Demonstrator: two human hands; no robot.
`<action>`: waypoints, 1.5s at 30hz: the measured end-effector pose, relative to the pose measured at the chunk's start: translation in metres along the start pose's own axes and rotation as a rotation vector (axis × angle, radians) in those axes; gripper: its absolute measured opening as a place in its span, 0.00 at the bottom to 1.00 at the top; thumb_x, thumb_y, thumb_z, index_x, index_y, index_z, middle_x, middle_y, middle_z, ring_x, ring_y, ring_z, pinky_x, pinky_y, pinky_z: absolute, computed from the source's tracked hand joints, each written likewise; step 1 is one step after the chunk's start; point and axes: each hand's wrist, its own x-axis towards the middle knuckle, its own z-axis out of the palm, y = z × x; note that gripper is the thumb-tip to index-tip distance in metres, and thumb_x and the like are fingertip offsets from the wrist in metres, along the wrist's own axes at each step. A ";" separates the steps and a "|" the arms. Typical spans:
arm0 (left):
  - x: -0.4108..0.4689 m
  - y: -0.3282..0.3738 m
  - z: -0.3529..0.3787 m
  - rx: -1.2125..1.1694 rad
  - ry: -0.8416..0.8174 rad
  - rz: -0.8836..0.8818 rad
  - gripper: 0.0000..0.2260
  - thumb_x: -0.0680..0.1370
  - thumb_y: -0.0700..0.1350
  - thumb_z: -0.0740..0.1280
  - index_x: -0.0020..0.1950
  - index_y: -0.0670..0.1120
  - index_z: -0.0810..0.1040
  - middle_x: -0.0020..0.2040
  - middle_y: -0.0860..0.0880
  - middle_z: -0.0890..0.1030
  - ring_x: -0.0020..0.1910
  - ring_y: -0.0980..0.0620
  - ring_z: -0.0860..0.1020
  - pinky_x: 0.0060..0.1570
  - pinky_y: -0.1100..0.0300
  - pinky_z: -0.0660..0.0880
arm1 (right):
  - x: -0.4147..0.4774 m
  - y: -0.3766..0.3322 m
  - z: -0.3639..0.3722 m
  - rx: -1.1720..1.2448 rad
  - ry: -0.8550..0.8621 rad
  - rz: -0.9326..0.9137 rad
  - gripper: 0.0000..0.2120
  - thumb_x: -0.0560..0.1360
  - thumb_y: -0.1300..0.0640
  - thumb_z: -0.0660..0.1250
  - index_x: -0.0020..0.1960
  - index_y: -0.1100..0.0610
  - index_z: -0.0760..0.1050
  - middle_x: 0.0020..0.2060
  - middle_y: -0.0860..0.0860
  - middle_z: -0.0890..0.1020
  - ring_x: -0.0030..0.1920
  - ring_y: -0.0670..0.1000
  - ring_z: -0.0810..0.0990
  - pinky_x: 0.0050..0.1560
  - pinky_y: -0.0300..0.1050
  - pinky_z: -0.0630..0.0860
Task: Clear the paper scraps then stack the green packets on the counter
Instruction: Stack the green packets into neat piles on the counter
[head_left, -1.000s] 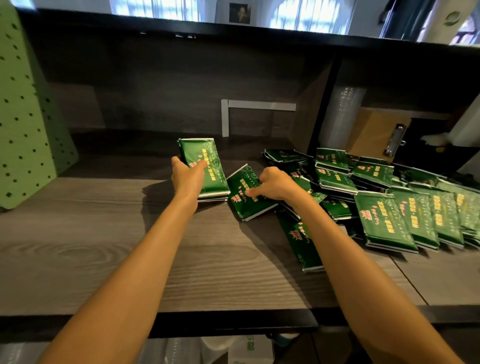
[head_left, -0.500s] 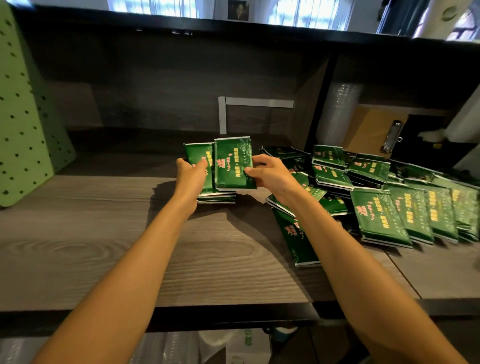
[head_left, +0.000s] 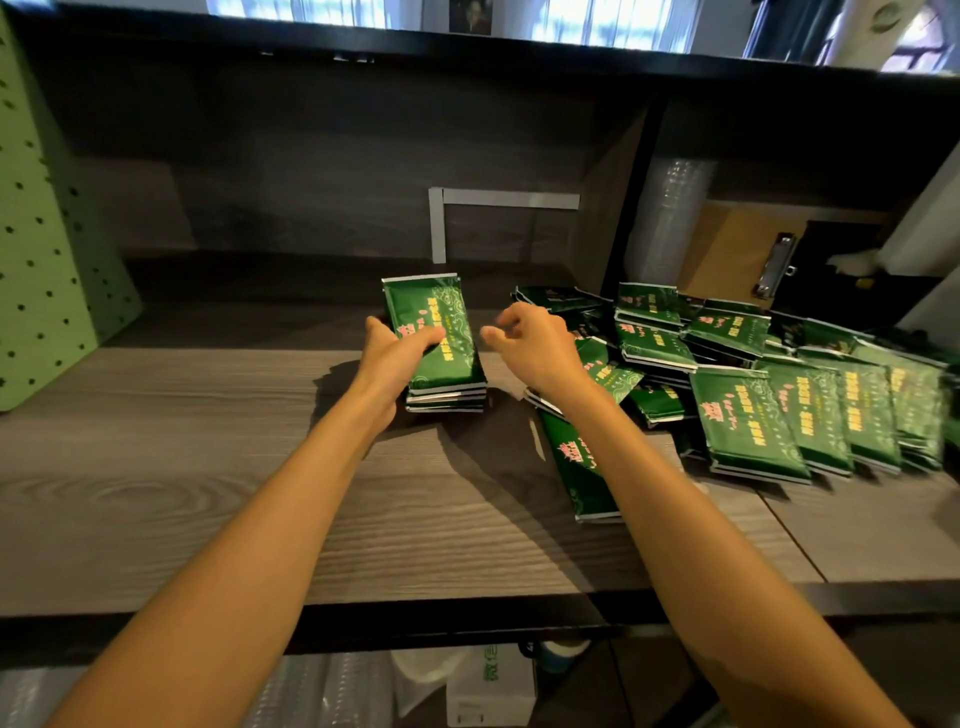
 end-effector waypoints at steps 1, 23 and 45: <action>0.000 0.000 -0.001 -0.015 0.001 -0.009 0.22 0.75 0.40 0.69 0.64 0.42 0.62 0.53 0.46 0.77 0.45 0.51 0.79 0.38 0.59 0.76 | -0.001 0.003 -0.002 -0.199 0.043 0.014 0.17 0.79 0.53 0.61 0.62 0.62 0.70 0.58 0.58 0.76 0.59 0.61 0.75 0.57 0.51 0.70; 0.003 -0.003 -0.019 -0.072 0.042 -0.096 0.18 0.74 0.40 0.69 0.58 0.45 0.64 0.55 0.43 0.76 0.49 0.46 0.79 0.44 0.52 0.78 | -0.001 0.012 0.006 -0.086 -0.149 -0.084 0.23 0.78 0.62 0.62 0.71 0.58 0.63 0.68 0.57 0.69 0.69 0.58 0.67 0.66 0.49 0.66; 0.001 -0.003 -0.017 -0.126 0.097 -0.033 0.24 0.77 0.42 0.64 0.70 0.42 0.57 0.50 0.47 0.77 0.48 0.51 0.78 0.50 0.53 0.77 | -0.001 0.002 -0.002 0.736 -0.021 0.187 0.17 0.80 0.64 0.58 0.68 0.60 0.63 0.58 0.54 0.75 0.53 0.49 0.75 0.51 0.40 0.75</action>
